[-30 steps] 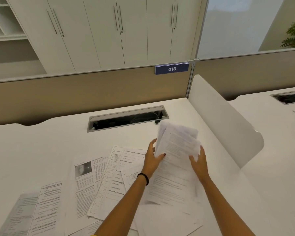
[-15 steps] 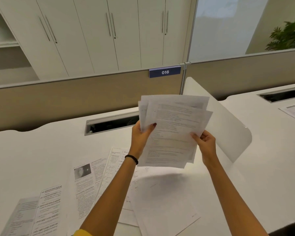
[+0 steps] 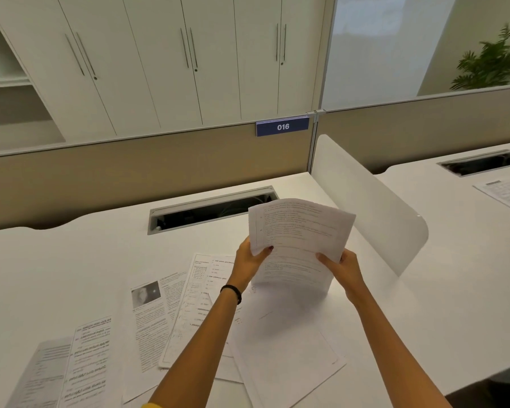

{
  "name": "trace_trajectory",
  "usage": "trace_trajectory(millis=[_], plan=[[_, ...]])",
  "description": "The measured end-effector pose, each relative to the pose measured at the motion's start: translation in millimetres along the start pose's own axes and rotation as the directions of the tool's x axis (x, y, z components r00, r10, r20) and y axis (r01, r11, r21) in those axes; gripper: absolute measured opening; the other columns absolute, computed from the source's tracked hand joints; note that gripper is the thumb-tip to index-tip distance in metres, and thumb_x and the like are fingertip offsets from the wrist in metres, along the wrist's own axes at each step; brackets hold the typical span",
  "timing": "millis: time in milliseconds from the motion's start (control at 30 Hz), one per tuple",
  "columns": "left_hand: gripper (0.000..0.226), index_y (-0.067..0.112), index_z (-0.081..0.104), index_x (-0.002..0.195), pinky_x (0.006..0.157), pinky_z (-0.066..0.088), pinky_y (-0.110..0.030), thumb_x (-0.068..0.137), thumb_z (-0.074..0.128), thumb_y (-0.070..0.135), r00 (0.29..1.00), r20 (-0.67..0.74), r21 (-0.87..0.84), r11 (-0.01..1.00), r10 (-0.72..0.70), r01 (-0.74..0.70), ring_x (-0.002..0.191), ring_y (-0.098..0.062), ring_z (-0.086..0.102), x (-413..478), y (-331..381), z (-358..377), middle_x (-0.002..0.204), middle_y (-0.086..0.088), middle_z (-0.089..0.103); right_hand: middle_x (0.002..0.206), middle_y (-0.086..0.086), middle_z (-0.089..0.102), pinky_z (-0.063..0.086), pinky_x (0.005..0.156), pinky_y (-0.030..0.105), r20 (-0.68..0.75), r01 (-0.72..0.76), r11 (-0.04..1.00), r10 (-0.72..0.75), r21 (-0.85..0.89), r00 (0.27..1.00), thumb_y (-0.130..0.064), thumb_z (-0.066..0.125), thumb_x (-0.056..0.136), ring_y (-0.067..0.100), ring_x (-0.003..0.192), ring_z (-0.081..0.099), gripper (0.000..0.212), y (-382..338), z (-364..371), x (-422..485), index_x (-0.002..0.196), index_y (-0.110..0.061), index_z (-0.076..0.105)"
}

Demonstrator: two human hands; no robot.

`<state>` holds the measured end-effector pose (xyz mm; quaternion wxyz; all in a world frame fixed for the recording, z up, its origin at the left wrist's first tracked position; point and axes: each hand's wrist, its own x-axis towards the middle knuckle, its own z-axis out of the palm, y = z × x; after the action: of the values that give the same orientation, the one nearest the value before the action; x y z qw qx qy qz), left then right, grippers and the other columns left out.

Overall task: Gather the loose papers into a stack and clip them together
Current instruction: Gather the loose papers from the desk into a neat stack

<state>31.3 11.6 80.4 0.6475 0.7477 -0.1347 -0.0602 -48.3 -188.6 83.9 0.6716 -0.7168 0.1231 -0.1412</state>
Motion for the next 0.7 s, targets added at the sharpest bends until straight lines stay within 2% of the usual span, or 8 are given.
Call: trace_trajectory(millis=[133, 200, 233, 333, 400, 500, 600, 700], plan=[[0.031, 0.010, 0.053, 0.123, 0.094, 0.047, -0.040, 0.093, 0.051, 0.015, 0.991, 0.051, 0.099, 0.988, -0.124, 0.119, 0.105, -0.024, 0.055, -13, -23, -1, 0.121, -0.014, 0.059, 0.089, 0.004, 0.066, 0.055, 0.065, 0.022, -0.024, -0.001, 0.996, -0.001, -0.092, 1.000, -0.013, 0.065, 0.083, 0.025, 0.084, 0.064, 0.013, 10, 2, -2, 0.093, -0.021, 0.062], [0.029, 0.008, 0.056, 0.120, 0.095, 0.048, -0.041, 0.095, 0.045, 0.018, 0.988, 0.056, 0.105, 0.985, -0.142, 0.136, 0.103, -0.026, 0.056, -18, -27, -3, 0.118, -0.015, 0.060, 0.084, 0.004, 0.066, 0.054, 0.066, 0.027, -0.045, 0.019, 0.992, -0.025, -0.126, 0.999, -0.013, 0.064, 0.083, 0.028, 0.081, 0.064, 0.010, 9, 3, -1, 0.086, -0.022, 0.063], [0.028, 0.009, 0.057, 0.118, 0.092, 0.050, -0.039, 0.096, 0.044, 0.020, 0.988, 0.056, 0.095, 0.986, -0.142, 0.137, 0.101, -0.026, 0.057, -20, -26, -3, 0.115, -0.014, 0.061, 0.082, 0.004, 0.066, 0.055, 0.066, 0.030, -0.052, 0.032, 0.989, -0.039, -0.142, 0.998, -0.012, 0.064, 0.083, 0.028, 0.079, 0.064, 0.010, 8, 4, 0, 0.083, -0.023, 0.062], [0.022, 0.016, 0.058, 0.110, 0.075, 0.050, -0.020, 0.096, 0.042, 0.024, 0.993, 0.042, 0.056, 0.992, -0.113, 0.111, 0.092, -0.021, 0.059, -23, -17, -4, 0.104, -0.006, 0.061, 0.080, 0.008, 0.066, 0.054, 0.067, 0.039, -0.071, 0.065, 0.984, -0.078, -0.168, 0.994, -0.019, 0.066, 0.081, 0.029, 0.075, 0.064, 0.005, 2, 5, 2, 0.081, -0.014, 0.064], [0.018, 0.022, 0.059, 0.104, 0.066, 0.049, -0.014, 0.096, 0.043, 0.027, 0.996, 0.037, 0.027, 0.997, -0.078, 0.077, 0.086, -0.013, 0.062, -25, -12, -7, 0.101, -0.001, 0.063, 0.079, 0.007, 0.067, 0.054, 0.065, 0.038, -0.090, 0.093, 0.982, -0.109, -0.164, 0.990, -0.027, 0.065, 0.077, 0.026, 0.073, 0.064, 0.017, -1, 7, 2, 0.082, -0.010, 0.065], [0.019, 0.022, 0.061, 0.106, 0.064, 0.052, -0.014, 0.094, 0.048, 0.029, 0.995, 0.053, -0.018, 0.996, -0.085, 0.086, 0.090, -0.008, 0.064, -26, -10, -14, 0.102, 0.004, 0.066, 0.081, 0.006, 0.067, 0.055, 0.063, 0.032, -0.142, 0.124, 0.983, -0.143, -0.135, 0.980, -0.023, 0.067, 0.082, 0.022, 0.074, 0.065, 0.010, -5, 9, 0, 0.085, -0.013, 0.065], [0.025, 0.014, 0.060, 0.115, 0.070, 0.055, -0.016, 0.093, 0.051, 0.022, 0.985, 0.097, -0.041, 0.988, -0.145, 0.149, 0.096, -0.011, 0.065, -32, -18, -24, 0.111, -0.001, 0.066, 0.082, 0.007, 0.067, 0.056, 0.063, 0.031, -0.165, 0.111, 0.984, -0.133, -0.140, 0.977, -0.021, 0.065, 0.083, 0.022, 0.073, 0.066, 0.012, 0, 9, -2, 0.088, -0.010, 0.065], [0.028, 0.015, 0.058, 0.119, 0.068, 0.057, -0.019, 0.092, 0.052, 0.021, 0.953, 0.169, -0.008, 0.966, -0.253, 0.258, 0.093, -0.011, 0.067, -43, -32, -35, 0.110, -0.005, 0.068, 0.081, 0.008, 0.068, 0.055, 0.060, 0.030, -0.134, 0.068, 0.981, -0.093, -0.180, 0.987, -0.021, 0.064, 0.084, 0.025, 0.071, 0.066, 0.014, 13, 11, -4, 0.087, -0.007, 0.064]])
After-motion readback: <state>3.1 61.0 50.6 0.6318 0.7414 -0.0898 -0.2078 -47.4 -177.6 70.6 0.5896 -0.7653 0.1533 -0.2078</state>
